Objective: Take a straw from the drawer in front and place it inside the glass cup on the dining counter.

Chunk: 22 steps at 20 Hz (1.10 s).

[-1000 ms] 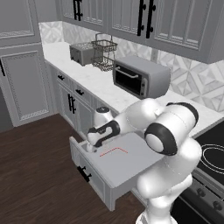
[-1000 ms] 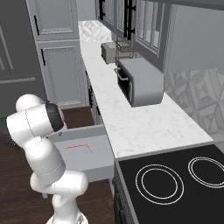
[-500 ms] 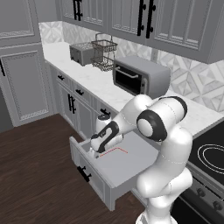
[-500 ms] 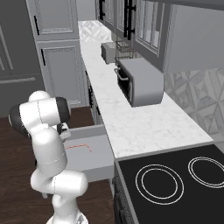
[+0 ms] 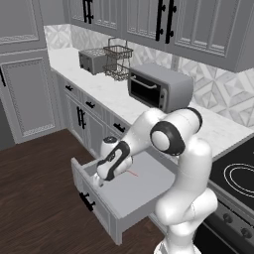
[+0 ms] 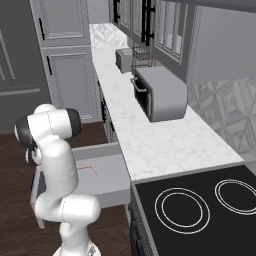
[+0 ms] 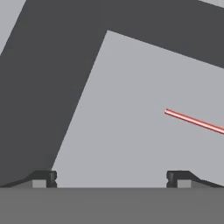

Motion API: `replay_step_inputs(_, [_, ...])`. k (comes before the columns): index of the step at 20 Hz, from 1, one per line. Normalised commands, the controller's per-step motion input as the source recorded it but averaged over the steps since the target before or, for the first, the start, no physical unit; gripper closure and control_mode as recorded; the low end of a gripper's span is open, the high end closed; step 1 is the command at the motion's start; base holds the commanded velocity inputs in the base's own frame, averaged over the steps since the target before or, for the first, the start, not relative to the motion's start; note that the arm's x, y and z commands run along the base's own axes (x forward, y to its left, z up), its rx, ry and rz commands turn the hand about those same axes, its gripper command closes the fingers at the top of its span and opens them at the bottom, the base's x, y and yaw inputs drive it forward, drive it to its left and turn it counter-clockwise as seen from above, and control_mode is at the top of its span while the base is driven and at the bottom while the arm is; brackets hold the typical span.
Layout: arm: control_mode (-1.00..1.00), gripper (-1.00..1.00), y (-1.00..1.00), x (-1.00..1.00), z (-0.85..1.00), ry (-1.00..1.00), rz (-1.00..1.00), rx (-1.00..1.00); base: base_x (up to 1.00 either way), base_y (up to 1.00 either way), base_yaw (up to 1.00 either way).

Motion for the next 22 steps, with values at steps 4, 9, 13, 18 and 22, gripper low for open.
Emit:
replay_step_inputs(4, [-1.00,-1.00,0.91,-0.36,-0.01,0.08,0.00,0.02,0.00,0.00,0.00])
replay_step_inputs(9, [-1.00,-1.00,-0.23,-0.05,0.23,0.01,-0.17,0.00,0.00,0.00,0.00])
replay_step_inputs(13, [-1.00,-1.00,-0.90,0.26,0.15,0.00,-0.26,-0.04,0.00,0.00,0.00])
replay_step_inputs(18, [-1.00,-1.00,-0.81,0.41,0.00,0.00,-0.18,-0.03,0.00,0.00,0.00])
replay_step_inputs(22, [-1.00,-1.00,-0.60,0.40,-0.01,0.00,-0.08,-0.02,0.00,0.00,0.00])
